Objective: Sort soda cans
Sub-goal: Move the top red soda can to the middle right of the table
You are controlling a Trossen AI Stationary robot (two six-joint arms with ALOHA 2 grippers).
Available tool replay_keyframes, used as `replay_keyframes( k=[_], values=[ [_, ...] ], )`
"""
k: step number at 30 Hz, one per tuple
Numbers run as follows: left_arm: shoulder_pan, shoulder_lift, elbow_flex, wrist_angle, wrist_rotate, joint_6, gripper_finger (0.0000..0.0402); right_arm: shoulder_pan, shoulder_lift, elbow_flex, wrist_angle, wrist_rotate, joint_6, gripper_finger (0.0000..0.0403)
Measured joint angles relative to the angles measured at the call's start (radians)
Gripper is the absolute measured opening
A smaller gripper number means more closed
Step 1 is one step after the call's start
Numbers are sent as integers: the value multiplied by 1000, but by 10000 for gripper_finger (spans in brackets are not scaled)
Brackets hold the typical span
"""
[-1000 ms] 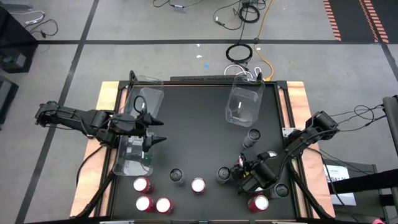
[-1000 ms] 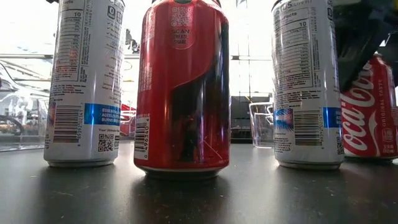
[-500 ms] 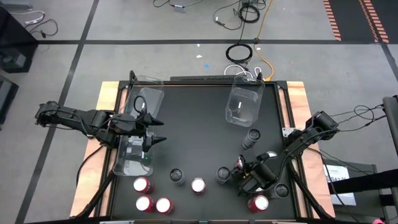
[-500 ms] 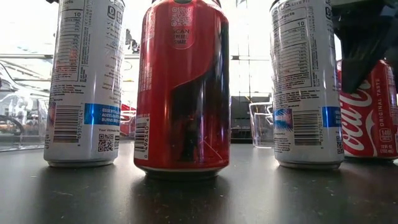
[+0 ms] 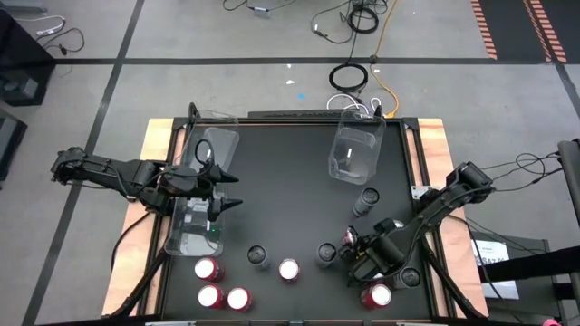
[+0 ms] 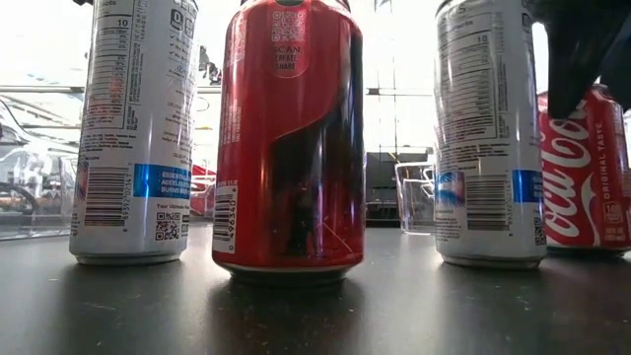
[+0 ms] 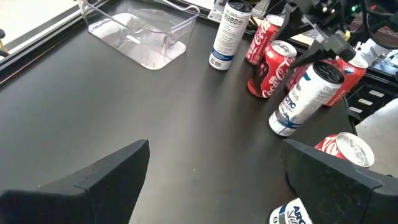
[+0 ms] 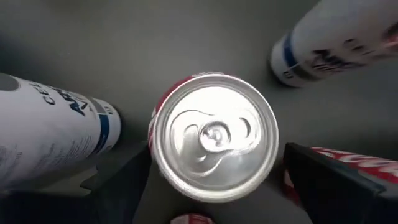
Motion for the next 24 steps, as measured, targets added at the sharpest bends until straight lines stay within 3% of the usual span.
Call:
replay_keyframes(
  k=[8,18,24],
  values=[
    [0,0,0,3,0,-8,373,0,0,115,-173,7,-57,358],
    [0,0,0,6,0,-10,374,7,-13,313,-303,97,-193,357],
    [0,0,0,10,-13,-11,373,74,-141,310,-304,266,-261,357]
  ],
)
